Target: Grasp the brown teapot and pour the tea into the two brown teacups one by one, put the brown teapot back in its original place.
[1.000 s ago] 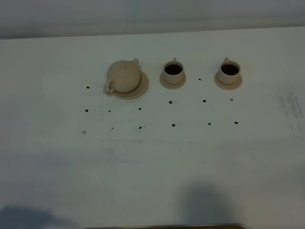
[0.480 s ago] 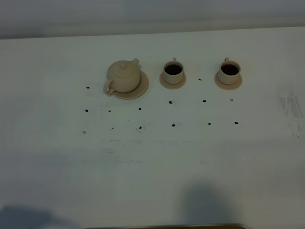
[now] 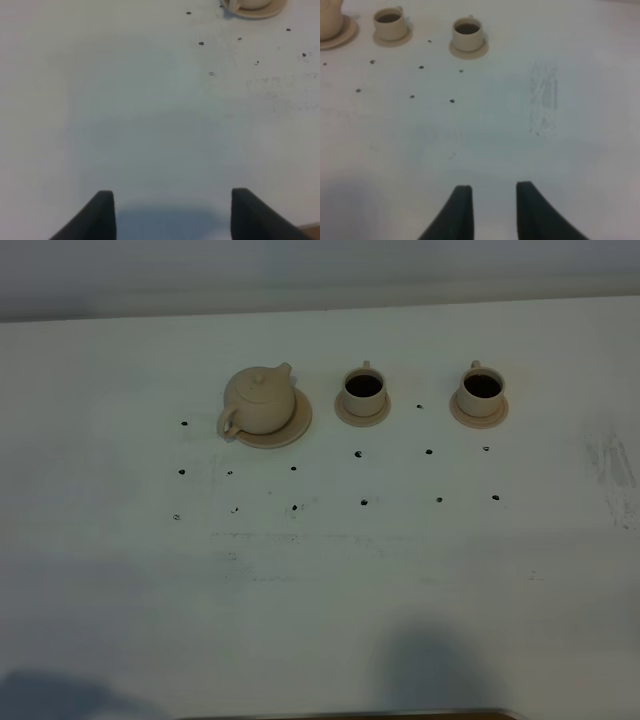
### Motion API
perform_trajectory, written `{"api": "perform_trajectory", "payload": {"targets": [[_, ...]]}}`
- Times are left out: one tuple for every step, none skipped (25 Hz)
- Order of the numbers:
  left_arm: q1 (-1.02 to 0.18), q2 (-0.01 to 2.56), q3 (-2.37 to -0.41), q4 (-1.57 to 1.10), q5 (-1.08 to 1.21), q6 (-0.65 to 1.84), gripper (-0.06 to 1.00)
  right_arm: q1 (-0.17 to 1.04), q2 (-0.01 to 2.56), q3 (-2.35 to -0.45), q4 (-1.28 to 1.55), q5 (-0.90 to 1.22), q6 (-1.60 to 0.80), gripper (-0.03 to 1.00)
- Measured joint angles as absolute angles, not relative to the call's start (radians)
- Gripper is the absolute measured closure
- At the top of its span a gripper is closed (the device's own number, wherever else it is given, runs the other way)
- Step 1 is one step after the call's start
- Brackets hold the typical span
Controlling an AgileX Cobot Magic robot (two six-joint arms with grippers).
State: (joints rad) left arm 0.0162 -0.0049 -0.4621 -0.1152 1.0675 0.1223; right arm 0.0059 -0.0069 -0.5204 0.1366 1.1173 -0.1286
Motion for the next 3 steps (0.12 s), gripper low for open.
{"api": "perform_trajectory", "payload": {"targets": [[0.016,-0.005,-0.462,-0.115,1.067,0.122,0.46,0.006,-0.007,-0.52,0.137,1.117,-0.129,0.74],[0.016,-0.005,-0.462,-0.115,1.067,0.122,0.46,0.006,-0.007,-0.52,0.137,1.117,-0.129,0.74],[0.016,-0.005,-0.462,-0.115,1.067,0.122,0.46,0.006,-0.007,-0.52,0.137,1.117,-0.129,0.74]]}}
